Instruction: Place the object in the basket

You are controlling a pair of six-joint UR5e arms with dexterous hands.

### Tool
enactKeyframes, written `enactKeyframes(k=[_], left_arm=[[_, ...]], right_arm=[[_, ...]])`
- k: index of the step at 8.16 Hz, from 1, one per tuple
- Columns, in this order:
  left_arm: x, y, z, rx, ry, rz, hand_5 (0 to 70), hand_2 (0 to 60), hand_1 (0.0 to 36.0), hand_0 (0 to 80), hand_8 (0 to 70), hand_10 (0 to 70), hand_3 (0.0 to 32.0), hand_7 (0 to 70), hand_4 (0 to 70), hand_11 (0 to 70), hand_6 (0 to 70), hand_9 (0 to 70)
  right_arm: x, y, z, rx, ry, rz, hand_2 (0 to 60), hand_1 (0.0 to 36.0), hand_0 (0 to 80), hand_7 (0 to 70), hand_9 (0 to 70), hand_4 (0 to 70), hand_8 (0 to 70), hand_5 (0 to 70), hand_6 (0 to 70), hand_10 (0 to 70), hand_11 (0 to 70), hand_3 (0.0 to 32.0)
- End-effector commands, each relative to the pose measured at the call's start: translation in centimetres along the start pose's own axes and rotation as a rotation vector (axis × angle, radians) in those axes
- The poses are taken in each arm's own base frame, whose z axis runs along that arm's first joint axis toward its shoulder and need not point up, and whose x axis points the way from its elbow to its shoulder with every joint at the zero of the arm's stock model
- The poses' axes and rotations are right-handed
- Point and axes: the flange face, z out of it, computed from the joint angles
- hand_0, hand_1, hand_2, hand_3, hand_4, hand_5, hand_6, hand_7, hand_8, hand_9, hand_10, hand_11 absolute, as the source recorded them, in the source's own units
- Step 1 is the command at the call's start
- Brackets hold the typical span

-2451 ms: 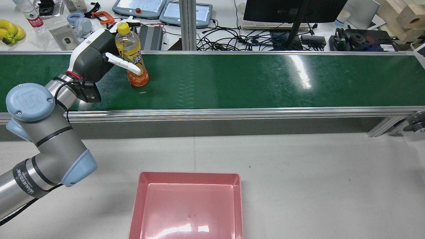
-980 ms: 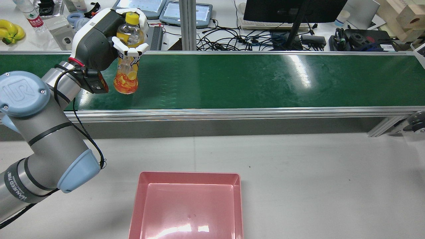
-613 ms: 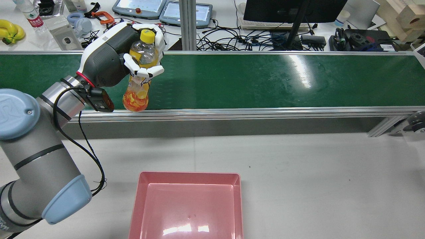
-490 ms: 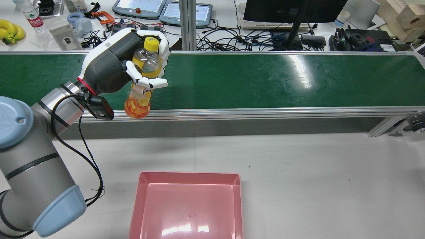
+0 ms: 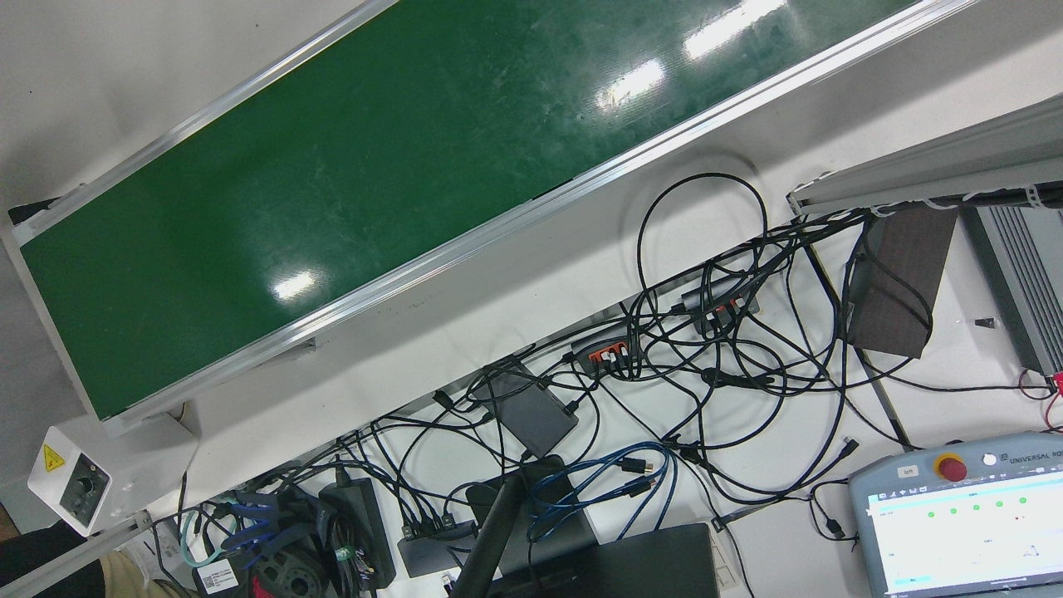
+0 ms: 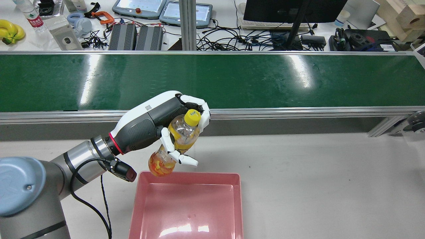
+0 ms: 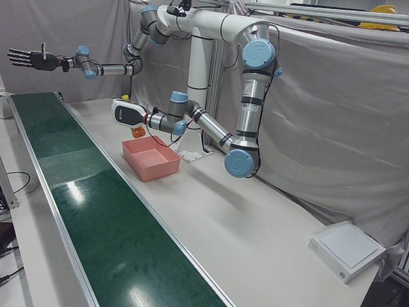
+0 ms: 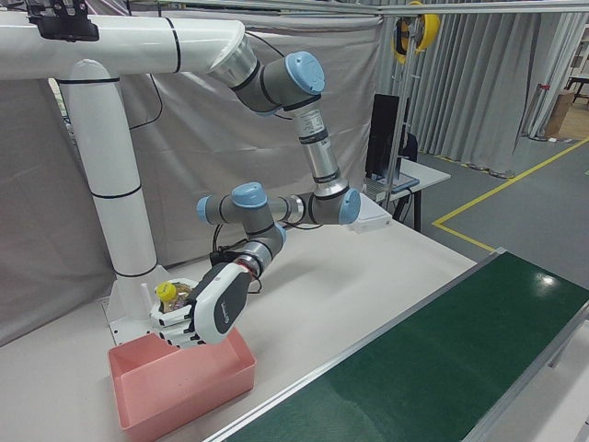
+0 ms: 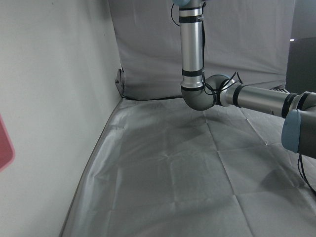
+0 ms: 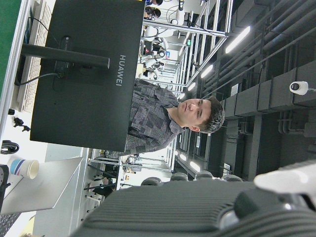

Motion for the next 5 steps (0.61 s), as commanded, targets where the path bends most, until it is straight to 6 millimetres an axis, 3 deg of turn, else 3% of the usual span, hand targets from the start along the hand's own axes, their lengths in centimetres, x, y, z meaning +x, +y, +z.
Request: enactKeyframes(k=[1, 3, 4, 5], left_arm=[[-4.4, 2.5, -0.2, -0.035, -0.059, -0.003, 70.0, 0.0, 6.4, 80.0, 70.0, 70.0, 0.0, 70.0, 70.0, 70.0, 70.0, 70.0], [-4.4, 2.6, -0.4, -0.045, -0.065, -0.009, 70.0, 0.0, 5.2, 80.0, 70.0, 70.0, 0.0, 70.0, 70.0, 70.0, 70.0, 70.0], [-4.0, 2.8, -1.6, -0.057, -0.074, -0.009, 70.0, 0.0, 2.4, 80.0, 70.0, 70.0, 0.0, 70.0, 70.0, 70.0, 70.0, 70.0], [-3.7, 1.8, -4.6, -0.05, -0.08, -0.007, 66.3, 0.0, 1.9, 79.1, 61.4, 63.2, 0.0, 70.0, 70.0, 70.0, 63.4, 70.0]], right_arm=[[0.0, 0.0, 0.0, 0.0, 0.0, 0.0, 0.0, 0.0, 0.0, 0.0, 0.0, 0.0, 0.0, 0.0, 0.0, 0.0, 0.0, 0.0], [0.0, -0.1, 0.0, 0.002, 0.0, 0.0, 0.0, 0.0, 0.0, 0.0, 0.0, 0.0, 0.0, 0.0, 0.0, 0.0, 0.0, 0.0], [0.0, -0.1, 0.0, 0.002, 0.0, 0.0, 0.0, 0.0, 0.0, 0.0, 0.0, 0.0, 0.0, 0.0, 0.0, 0.0, 0.0, 0.0], [0.0, -0.1, 0.0, 0.002, 0.0, 0.0, 0.0, 0.0, 0.0, 0.0, 0.0, 0.0, 0.0, 0.0, 0.0, 0.0, 0.0, 0.0]])
